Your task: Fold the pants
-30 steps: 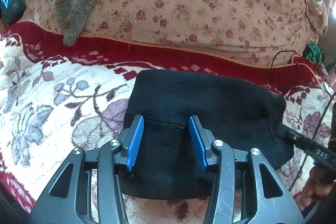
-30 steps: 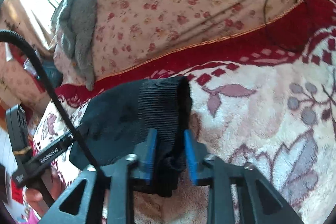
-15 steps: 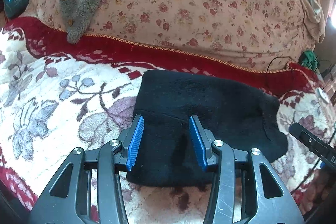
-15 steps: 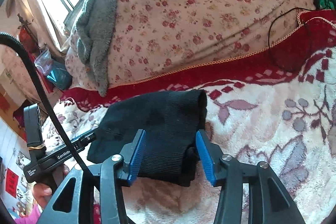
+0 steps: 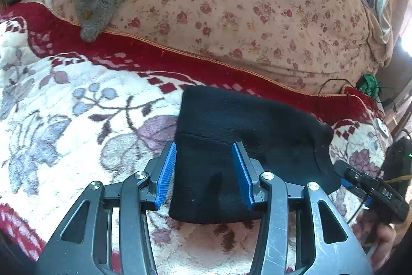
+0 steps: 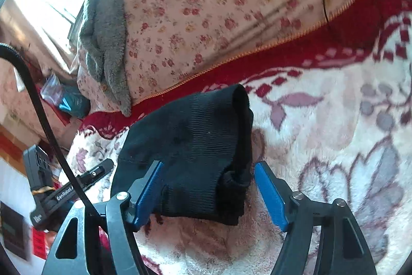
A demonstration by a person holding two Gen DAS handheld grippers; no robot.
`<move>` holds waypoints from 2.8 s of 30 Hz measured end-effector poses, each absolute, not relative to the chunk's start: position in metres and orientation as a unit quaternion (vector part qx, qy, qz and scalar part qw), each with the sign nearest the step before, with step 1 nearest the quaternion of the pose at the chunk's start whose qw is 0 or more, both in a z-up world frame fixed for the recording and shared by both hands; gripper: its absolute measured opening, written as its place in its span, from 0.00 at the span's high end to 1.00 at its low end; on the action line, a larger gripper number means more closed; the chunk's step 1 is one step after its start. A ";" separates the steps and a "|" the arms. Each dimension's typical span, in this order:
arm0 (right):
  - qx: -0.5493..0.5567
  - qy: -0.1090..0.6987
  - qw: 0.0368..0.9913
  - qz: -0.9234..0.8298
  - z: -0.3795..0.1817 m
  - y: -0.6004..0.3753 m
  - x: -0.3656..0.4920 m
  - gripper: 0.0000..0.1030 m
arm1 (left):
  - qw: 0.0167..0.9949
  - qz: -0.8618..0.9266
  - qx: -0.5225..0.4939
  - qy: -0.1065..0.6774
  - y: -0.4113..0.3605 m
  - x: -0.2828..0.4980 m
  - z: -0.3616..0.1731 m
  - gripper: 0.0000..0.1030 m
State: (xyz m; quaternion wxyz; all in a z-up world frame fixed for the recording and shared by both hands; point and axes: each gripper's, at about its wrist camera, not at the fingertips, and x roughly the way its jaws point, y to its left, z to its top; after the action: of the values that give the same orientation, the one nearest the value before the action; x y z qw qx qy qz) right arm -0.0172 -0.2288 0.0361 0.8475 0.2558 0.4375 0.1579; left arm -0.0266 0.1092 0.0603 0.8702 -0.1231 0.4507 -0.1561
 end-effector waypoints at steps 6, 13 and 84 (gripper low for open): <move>0.290 0.458 0.822 0.176 0.015 -0.228 -0.003 0.31 | 0.863 -0.193 -0.116 0.451 0.099 -0.015 0.056 0.42; 0.280 0.478 0.808 0.203 0.000 -0.206 0.012 0.21 | 0.866 -0.183 -0.106 0.453 0.104 -0.002 0.048 0.39; 0.196 0.423 0.824 0.321 0.067 -0.008 0.006 0.61 | 0.881 -0.113 -0.165 0.429 0.291 -0.032 0.087 0.74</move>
State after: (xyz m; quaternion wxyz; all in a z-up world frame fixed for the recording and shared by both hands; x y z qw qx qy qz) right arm 0.0065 -0.0078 0.0670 0.8244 0.1958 0.4227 0.3214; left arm -0.0319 0.2905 0.0873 0.8809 -0.1652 0.4289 -0.1131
